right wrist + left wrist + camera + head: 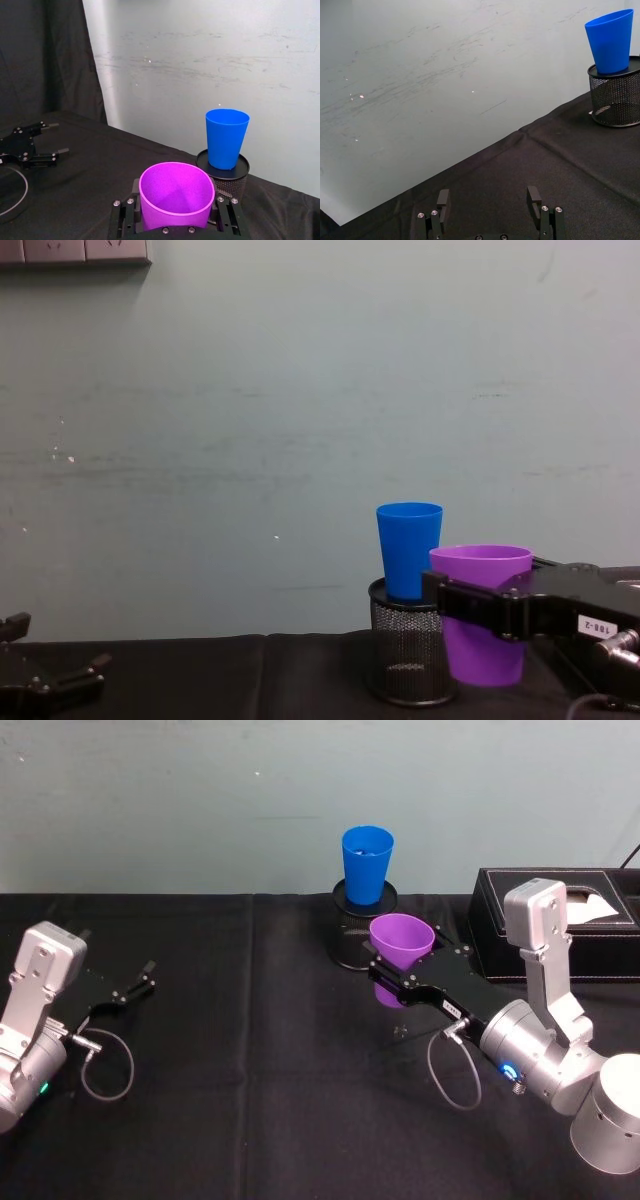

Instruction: Pick up one cup with a gripper and tap it against the other cup.

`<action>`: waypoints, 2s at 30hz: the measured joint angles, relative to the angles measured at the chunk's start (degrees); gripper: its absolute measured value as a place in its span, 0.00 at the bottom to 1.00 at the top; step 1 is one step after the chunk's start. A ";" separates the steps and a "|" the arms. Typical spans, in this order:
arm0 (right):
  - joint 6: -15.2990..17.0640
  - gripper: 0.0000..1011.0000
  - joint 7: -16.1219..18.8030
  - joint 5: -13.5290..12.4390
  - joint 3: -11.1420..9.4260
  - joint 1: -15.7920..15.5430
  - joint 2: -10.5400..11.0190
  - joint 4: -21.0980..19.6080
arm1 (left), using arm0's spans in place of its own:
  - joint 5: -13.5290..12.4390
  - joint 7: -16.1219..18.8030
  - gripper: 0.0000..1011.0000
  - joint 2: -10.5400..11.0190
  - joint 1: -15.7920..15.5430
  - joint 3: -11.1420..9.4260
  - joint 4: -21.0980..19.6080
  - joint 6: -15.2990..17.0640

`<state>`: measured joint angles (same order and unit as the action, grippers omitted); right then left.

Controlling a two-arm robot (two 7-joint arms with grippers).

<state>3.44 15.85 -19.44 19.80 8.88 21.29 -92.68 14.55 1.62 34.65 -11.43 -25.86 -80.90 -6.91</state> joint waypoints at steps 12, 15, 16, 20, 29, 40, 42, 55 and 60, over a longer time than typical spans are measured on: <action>0.00 0.73 0.00 0.00 0.00 0.00 0.00 0.00 | 0.00 0.00 0.99 0.00 0.00 0.00 0.00 0.00; 0.00 0.73 0.00 0.00 0.00 0.00 0.00 0.00 | 0.00 0.00 0.99 0.00 0.00 0.00 0.00 0.00; 0.00 0.73 0.00 0.00 0.00 0.00 0.00 0.00 | 0.00 0.00 0.99 0.00 0.00 0.00 0.00 0.00; 0.00 0.73 0.00 0.00 0.00 0.00 0.00 0.00 | 0.00 0.00 0.99 0.00 0.00 0.00 0.00 0.00; 0.00 0.73 0.00 0.00 0.00 0.00 0.00 0.00 | 0.00 0.00 0.99 0.00 0.00 0.00 0.00 0.00; 0.00 0.73 0.00 0.00 0.00 0.00 0.00 0.00 | 0.00 0.00 0.99 0.00 0.00 0.00 0.00 0.00; 0.00 0.73 0.00 0.00 0.00 0.00 0.00 0.00 | 0.00 0.00 0.99 0.00 0.00 0.00 0.00 0.00; 0.00 0.73 0.00 -0.01 0.00 0.00 0.00 0.00 | 0.00 0.00 0.99 0.00 0.00 0.00 0.00 0.00; 0.01 0.73 0.01 -0.01 0.00 0.00 0.00 0.00 | 0.00 0.00 0.99 0.00 0.00 0.00 0.00 0.00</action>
<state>3.45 15.85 -19.45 19.80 8.88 21.28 -92.68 14.55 1.62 34.65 -11.43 -25.86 -80.90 -6.90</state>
